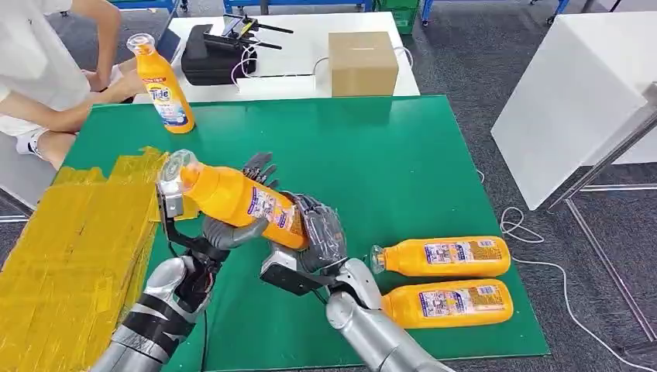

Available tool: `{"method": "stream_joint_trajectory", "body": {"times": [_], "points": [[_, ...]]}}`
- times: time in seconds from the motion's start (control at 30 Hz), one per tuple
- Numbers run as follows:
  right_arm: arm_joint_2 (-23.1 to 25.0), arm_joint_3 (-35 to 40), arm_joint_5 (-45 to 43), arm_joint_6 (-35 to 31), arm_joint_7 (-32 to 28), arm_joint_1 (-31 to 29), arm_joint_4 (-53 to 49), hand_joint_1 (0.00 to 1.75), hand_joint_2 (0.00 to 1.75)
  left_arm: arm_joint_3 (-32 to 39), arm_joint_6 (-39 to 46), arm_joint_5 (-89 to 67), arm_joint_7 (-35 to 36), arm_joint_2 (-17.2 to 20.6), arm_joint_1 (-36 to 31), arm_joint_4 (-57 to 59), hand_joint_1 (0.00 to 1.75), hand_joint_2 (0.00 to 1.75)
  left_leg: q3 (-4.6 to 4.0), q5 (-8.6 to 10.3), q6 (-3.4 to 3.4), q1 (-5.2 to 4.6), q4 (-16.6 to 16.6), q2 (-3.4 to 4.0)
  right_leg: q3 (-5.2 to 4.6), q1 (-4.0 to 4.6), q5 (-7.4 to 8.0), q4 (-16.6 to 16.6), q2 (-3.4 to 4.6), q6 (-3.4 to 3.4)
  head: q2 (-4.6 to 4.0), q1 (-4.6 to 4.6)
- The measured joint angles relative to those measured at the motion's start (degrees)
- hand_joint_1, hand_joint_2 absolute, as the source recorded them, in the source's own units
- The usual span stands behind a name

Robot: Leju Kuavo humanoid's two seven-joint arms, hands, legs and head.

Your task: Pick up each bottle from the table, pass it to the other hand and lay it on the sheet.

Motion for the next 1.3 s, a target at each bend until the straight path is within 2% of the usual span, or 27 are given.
{"method": "stream_joint_trajectory", "body": {"times": [0.47, 0.5, 0.6, 0.63, 0.73, 0.8, 0.9, 1.0, 1.07, 1.17, 1.2, 1.27, 1.3], "points": [[-0.3, 0.6, -3.8, 1.2, -0.2, 0.0, -0.6, 1.75, 1.75, 1.8, 3.9, -0.2, -0.2, -2.2, 0.2, 0.4, 1.75, 1.75, -0.03, 0.00, 0.00, 0.00, 0.0, -0.01, -0.01, -0.01, 0.00, 0.0, 0.00, 0.00, 0.00, 0.00], [-0.3, 0.5, -4.0, 1.2, -0.3, 0.0, -0.8, 1.03, 1.75, 1.8, 4.0, -0.2, -0.2, -2.3, 0.2, 0.4, 1.75, 1.75, -0.04, 0.00, 0.00, 0.00, 0.0, -0.01, -0.01, -0.01, 0.00, 0.0, 0.00, 0.00, 0.00, 0.00], [-0.6, 0.5, -4.5, 0.5, -0.7, 0.1, -1.2, 1.03, 1.75, 1.9, 5.0, -0.8, -1.0, -2.7, 0.3, 0.4, 1.75, 1.75, -0.03, 0.00, 0.00, 0.00, 0.0, 0.00, -0.01, -0.01, 0.00, 0.0, 0.00, 0.00, 0.00, 0.00], [-0.8, 0.3, -4.8, 0.2, -0.8, 0.2, -1.5, 0.00, 1.75, 1.9, 5.8, -1.4, -1.4, -2.7, 0.4, 0.4, 1.75, 1.75, -0.04, 0.00, 0.00, 0.00, 0.0, -0.01, -0.01, -0.01, 0.00, 0.0, 0.00, 0.00, 0.00, 0.00], [-1.3, 0.0, -5.4, 0.1, -1.0, 0.7, -2.6, 0.00, 1.75, 2.0, 8.2, -3.1, -2.4, -3.0, 0.5, 0.2, 1.75, 1.75, -0.04, 0.00, 0.00, 0.00, 0.0, -0.03, -0.01, -0.01, 0.00, 0.0, -0.01, 0.00, 0.00, 0.02], [-1.8, -0.2, -6.4, -0.1, -1.6, 1.6, -4.4, 0.00, 1.75, 2.2, 12.8, -7.0, -3.5, -3.1, 0.4, -0.4, 1.75, 1.75, -0.05, 0.00, 0.00, 0.00, 0.0, 0.00, -0.01, -0.01, 0.00, 0.0, -0.01, 0.00, 0.00, 0.00], [-3.7, -1.6, -10.0, 0.7, -1.9, 4.2, -10.6, 0.00, 1.75, 3.9, 28.2, -20.9, -5.6, -2.4, 0.1, -1.0, 1.75, 1.75, -0.05, 0.00, 0.00, 0.00, 0.0, -0.01, -0.04, -0.01, 0.00, 0.0, -0.01, 0.00, 0.00, 0.00], [-6.9, -4.6, -14.6, 6.2, -1.4, 7.6, -21.0, 0.00, 1.75, 5.9, 42.7, -39.3, -3.3, -0.7, -0.5, -0.9, 1.75, 1.75, -0.06, 0.00, 0.00, 0.00, 0.0, -0.05, -0.05, 0.02, 0.00, 0.0, -0.10, 0.00, 0.00, -0.02], [-8.4, -6.2, -15.8, 9.3, -1.7, 9.7, -27.6, 0.00, 1.75, 6.9, 45.7, -46.7, -2.3, 0.0, -0.9, 0.0, 1.75, 1.75, -0.09, 0.00, 0.00, 0.00, 0.0, -0.09, -0.04, 0.01, 0.00, 0.0, -0.14, 0.00, 0.00, 0.00], [-9.5, -7.5, -16.3, 10.4, -1.7, 11.6, -34.0, 0.00, 1.75, 7.9, 46.2, -48.5, -2.2, 0.5, -1.0, 1.1, 1.75, 1.75, -0.09, 0.00, 0.00, 0.00, 0.0, -0.02, -0.05, 0.00, 0.00, 0.0, -0.10, 0.00, 0.00, 0.02], [-9.8, -7.8, -16.3, 10.5, -1.7, 12.1, -35.5, 0.00, 0.00, 8.1, 46.3, -48.7, -2.2, 0.6, -1.0, 1.4, 1.75, 1.75, -0.09, 0.00, 0.00, 0.00, 0.0, -0.03, -0.05, -0.01, 0.00, 0.0, -0.10, 0.00, 0.00, 0.00], [-10.2, -8.2, -16.9, 10.8, -2.4, 12.8, -37.7, 0.00, 0.00, 8.4, 47.4, -51.2, -0.6, 0.7, -1.2, 1.9, 1.75, 1.75, -0.08, 0.00, 0.00, -0.01, 0.0, -0.04, -0.06, -0.01, 0.00, 0.0, -0.11, 0.00, 0.00, 0.00], [-10.4, -8.4, -17.9, 11.4, -3.2, 13.3, -38.6, 0.00, 0.00, 8.4, 48.5, -56.0, 2.3, 0.9, -1.4, 2.5, 1.75, 1.75, -0.08, 0.00, 0.00, -0.01, 0.0, -0.04, -0.05, -0.01, 0.00, 0.0, -0.12, 0.00, 0.00, 0.02]]}}
